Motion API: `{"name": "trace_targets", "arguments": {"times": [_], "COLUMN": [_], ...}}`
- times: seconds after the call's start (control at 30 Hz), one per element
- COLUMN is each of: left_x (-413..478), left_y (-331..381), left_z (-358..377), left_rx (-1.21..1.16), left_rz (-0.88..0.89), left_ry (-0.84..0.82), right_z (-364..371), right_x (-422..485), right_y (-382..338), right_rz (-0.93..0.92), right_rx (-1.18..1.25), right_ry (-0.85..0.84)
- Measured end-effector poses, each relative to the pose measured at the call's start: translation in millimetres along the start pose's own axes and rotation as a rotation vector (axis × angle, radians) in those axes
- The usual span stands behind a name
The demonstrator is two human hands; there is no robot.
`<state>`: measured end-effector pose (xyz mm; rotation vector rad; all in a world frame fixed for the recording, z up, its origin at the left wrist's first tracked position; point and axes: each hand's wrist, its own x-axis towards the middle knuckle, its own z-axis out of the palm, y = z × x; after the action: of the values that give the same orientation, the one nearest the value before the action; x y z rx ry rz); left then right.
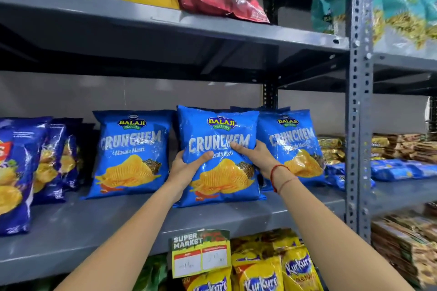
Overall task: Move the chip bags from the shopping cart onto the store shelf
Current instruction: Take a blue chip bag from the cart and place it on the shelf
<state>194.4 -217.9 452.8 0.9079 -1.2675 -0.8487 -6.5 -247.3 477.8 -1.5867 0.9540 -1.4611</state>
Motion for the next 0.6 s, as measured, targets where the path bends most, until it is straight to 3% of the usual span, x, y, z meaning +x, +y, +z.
{"name": "trace_targets", "arguments": {"times": [0.07, 0.13, 0.23, 0.33, 0.43, 0.5, 0.6], "left_x": [-5.9, -9.1, -8.3, -13.3, -34.8, -58.2, -100.9], "left_y": [-42.1, -47.1, -35.2, -17.8, 1.7, 4.4, -14.6], "left_z": [31.1, 27.2, 24.0, 23.5, 30.0, 42.5, 71.2], "left_rx": [0.055, 0.083, 0.210, 0.448, 0.494, 0.473, 0.434], "left_rz": [-0.125, -0.134, -0.109, 0.122, 0.451, 0.594, 0.674], "left_ry": [-0.055, -0.037, 0.103, 0.276, 0.372, 0.326, 0.153], "right_z": [-27.2, -27.2, -18.4, -13.0, -14.3, -20.7, -37.6], "right_x": [-11.3, -13.1, -17.8, -24.5, -44.7, -70.8, -124.1], "right_y": [44.0, 54.5, 42.1, 27.2, 7.6, 4.3, 24.7], "right_rz": [0.115, 0.144, 0.085, -0.005, -0.127, -0.174, -0.182], "right_rx": [-0.072, -0.110, -0.243, -0.335, -0.306, -0.263, -0.230], "right_ry": [0.097, 0.180, 0.258, 0.329, 0.382, 0.426, 0.497]}}
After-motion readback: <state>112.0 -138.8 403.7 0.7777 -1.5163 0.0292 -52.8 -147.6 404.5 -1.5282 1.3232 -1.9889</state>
